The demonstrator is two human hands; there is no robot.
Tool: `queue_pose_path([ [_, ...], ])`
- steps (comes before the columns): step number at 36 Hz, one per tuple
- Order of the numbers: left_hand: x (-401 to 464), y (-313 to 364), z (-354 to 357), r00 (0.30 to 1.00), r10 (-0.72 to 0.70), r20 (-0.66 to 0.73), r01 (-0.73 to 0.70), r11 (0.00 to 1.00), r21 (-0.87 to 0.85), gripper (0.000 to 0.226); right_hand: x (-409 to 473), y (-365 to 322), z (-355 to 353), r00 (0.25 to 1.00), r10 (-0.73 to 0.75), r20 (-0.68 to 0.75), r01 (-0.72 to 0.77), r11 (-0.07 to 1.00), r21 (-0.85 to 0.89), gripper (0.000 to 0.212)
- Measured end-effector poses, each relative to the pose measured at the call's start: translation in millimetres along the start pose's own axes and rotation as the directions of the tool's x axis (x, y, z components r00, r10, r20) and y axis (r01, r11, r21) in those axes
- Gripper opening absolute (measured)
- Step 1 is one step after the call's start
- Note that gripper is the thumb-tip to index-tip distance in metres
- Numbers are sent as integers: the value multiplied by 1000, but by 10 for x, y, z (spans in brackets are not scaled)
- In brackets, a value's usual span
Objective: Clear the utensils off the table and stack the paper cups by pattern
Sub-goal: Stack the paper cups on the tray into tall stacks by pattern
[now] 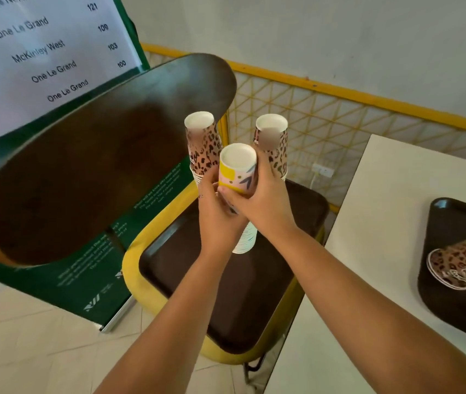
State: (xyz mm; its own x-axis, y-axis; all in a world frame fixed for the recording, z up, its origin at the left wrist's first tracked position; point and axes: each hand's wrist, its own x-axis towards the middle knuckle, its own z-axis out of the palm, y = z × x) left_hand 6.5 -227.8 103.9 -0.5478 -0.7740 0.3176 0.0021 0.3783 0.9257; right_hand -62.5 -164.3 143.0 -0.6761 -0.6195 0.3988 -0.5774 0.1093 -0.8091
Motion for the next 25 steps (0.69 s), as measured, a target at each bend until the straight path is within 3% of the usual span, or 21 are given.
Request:
queue_pose_path([
  [6,-211,-176,-54,995,8,100,-13,999,43,99,-106,58,-49,997,24,-77,-25,1000,-10,71],
  [12,-406,-539,15,965,-221,143,197,967,161,111,-206,128,-148,992,75,-105,-78,997,-21,70],
  [16,-423,-745,81,938,-301,172,276,949,153,110,-256,118,-209,989,101,-111,-100,995,14,75],
  [25,-420,-837,205,955,-227,189,203,969,138,88,-455,97,-331,973,173,-152,-165,984,67,81],
])
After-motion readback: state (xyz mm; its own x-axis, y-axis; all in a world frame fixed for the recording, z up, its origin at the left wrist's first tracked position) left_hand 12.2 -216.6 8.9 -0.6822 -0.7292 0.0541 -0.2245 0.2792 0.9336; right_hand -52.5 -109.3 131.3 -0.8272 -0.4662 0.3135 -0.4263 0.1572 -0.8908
